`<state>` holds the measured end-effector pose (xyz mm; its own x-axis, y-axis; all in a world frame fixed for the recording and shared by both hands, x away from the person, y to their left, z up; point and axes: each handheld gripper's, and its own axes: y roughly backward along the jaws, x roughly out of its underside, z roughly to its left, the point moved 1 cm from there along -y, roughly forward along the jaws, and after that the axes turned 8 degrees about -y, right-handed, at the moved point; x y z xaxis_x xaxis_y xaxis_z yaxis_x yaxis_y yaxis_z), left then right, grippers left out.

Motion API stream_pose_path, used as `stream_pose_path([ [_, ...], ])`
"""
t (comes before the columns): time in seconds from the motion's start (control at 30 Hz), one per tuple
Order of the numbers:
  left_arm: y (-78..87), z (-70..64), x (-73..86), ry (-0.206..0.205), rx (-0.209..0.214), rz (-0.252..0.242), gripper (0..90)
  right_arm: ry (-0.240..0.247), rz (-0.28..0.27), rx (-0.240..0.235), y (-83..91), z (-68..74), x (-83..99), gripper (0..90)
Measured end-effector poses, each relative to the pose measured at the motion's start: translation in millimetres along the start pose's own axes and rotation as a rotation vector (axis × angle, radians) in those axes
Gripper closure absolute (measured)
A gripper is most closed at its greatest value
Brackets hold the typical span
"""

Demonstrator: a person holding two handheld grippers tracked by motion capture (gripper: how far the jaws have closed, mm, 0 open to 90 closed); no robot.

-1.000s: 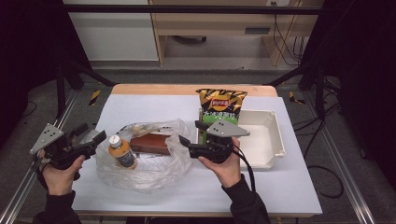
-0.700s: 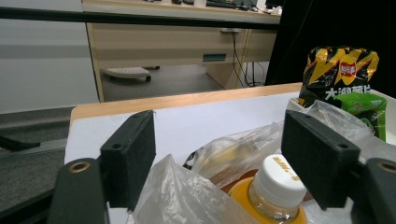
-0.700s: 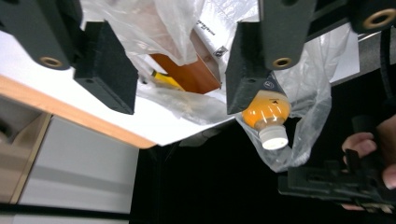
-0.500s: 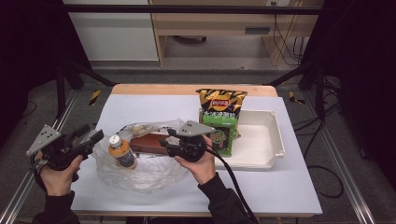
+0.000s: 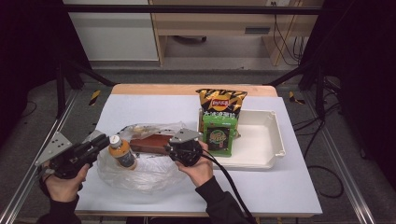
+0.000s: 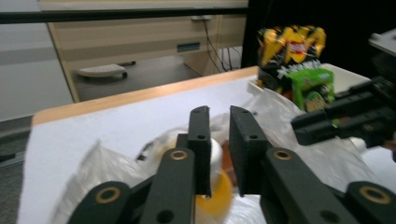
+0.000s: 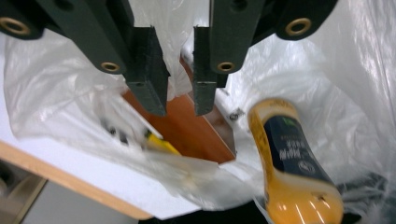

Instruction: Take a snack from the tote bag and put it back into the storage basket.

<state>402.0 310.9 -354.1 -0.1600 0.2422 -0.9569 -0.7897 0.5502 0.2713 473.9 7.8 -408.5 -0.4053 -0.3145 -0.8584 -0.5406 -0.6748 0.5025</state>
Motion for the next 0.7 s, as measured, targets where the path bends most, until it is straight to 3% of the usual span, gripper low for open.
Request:
stream_pose_path([
  [0.17,-1.2,-22.2,11.2,-0.026,0.050,0.037,83.3,-0.009,0.031,0.016,4.4,-1.0,14.1,78.6],
  [0.37,-12.9,-41.4,40.5,-0.038,0.078,0.124,84.3,-0.026,0.058,0.031,0.7,-1.5,31.4,78.5],
  [0.7,-19.5,-40.2,89.5,-0.001,0.074,0.248,84.1,-0.067,0.093,0.051,-8.8,-10.2,57.5,77.4],
])
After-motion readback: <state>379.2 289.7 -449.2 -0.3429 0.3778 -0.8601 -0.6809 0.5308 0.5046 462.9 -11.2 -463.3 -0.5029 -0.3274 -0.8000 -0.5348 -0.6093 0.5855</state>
